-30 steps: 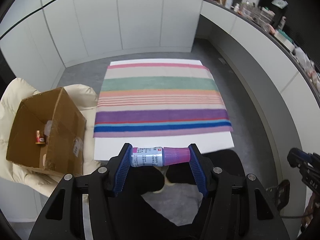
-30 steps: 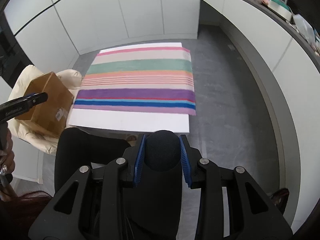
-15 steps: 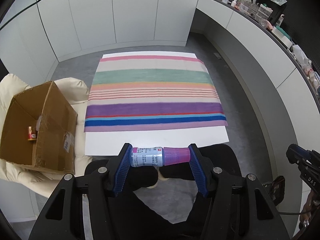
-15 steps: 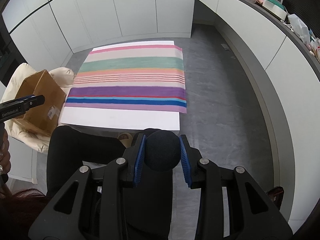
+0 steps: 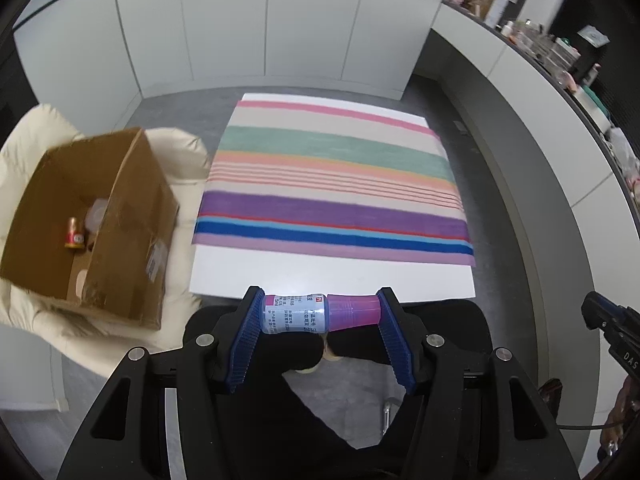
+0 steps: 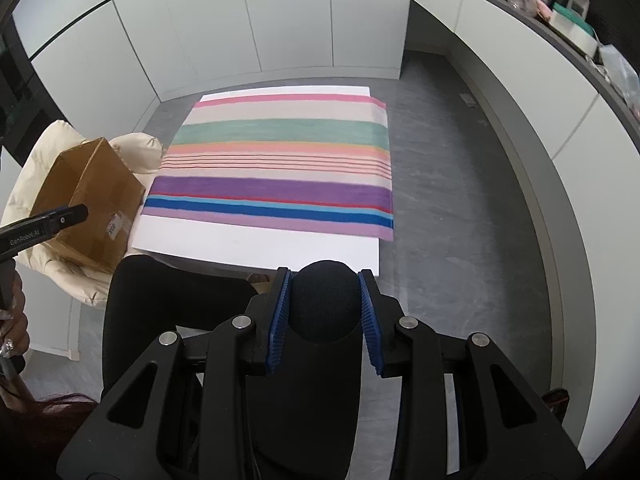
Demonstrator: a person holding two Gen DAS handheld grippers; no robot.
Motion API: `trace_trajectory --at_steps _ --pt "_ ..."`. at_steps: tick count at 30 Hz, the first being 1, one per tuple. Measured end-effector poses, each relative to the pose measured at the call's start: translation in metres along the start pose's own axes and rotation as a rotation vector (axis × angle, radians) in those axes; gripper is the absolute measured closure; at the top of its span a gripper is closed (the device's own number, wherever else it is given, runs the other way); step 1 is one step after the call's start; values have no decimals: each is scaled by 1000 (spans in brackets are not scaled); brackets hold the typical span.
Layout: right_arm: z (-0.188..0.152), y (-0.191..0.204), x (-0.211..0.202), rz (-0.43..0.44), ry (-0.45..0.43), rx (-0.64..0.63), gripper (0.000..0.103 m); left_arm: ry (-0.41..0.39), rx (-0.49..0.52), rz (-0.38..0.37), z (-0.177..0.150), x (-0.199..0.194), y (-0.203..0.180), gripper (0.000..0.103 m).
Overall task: Organize objects
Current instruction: 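Carry the vial and black sponge over the cardboard box with both tools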
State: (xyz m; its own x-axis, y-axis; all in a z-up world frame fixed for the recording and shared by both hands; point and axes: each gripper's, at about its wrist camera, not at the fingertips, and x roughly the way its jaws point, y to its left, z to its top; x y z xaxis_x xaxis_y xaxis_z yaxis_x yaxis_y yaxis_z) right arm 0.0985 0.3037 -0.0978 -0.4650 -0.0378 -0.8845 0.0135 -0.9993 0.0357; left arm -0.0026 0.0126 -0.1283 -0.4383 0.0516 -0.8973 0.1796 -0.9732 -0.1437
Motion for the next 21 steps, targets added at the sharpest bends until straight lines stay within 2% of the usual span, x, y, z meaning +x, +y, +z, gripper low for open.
trace_trajectory --at_steps 12,21 --pt "24 52 19 61 11 -82 68 -17 -98 50 -4 -5 59 46" --pt "46 118 33 141 3 -193 68 -42 -170 103 -10 -21 104 46"
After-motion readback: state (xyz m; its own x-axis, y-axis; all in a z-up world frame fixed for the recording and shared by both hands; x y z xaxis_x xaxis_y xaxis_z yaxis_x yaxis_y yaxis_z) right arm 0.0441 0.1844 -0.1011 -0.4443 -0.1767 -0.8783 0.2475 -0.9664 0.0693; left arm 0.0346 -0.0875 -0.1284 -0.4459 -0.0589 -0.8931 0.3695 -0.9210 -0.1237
